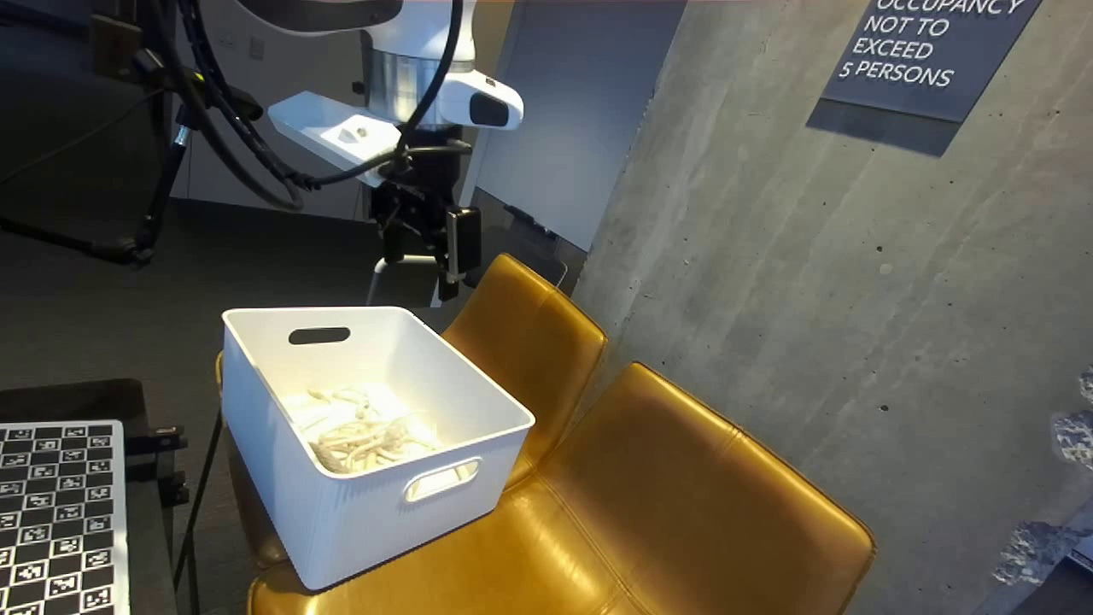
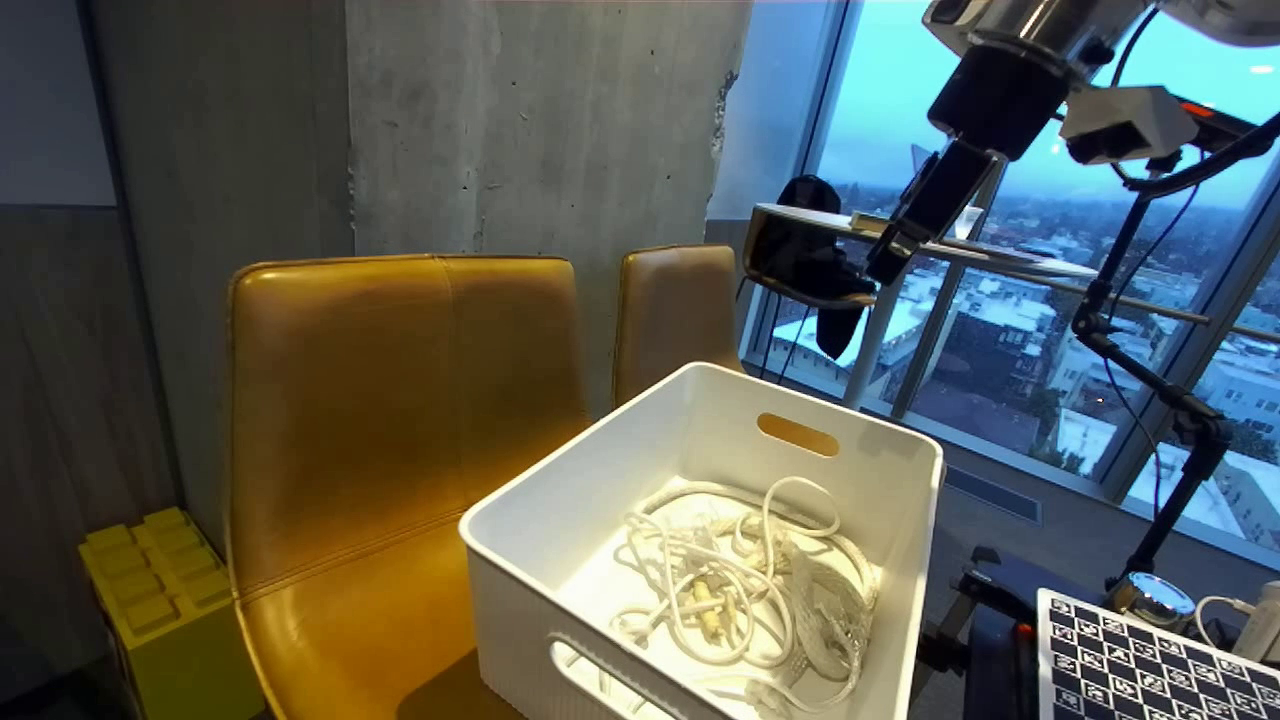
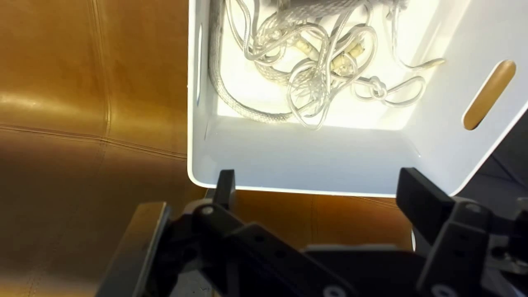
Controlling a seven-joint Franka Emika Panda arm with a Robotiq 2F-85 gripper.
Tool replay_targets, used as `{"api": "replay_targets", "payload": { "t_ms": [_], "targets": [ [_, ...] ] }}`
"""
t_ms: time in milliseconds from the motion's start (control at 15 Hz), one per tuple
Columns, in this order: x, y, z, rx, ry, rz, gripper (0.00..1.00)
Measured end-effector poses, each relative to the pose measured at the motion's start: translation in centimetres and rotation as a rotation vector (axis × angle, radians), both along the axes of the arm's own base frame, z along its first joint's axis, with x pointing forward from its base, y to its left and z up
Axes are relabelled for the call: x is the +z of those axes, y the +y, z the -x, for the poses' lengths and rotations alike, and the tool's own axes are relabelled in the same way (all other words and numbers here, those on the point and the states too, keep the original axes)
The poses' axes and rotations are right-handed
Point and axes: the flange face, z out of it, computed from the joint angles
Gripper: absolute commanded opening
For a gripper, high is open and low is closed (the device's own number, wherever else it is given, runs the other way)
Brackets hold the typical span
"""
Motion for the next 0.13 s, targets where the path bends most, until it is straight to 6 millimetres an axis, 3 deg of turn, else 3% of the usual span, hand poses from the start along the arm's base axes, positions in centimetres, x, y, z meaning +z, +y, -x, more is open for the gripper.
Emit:
{"api": "replay_targets", "payload": {
  "t_ms": [133],
  "targets": [
    [0.0, 0.0, 0.0, 0.0, 0.0, 0.0, 0.99]
  ]
}}
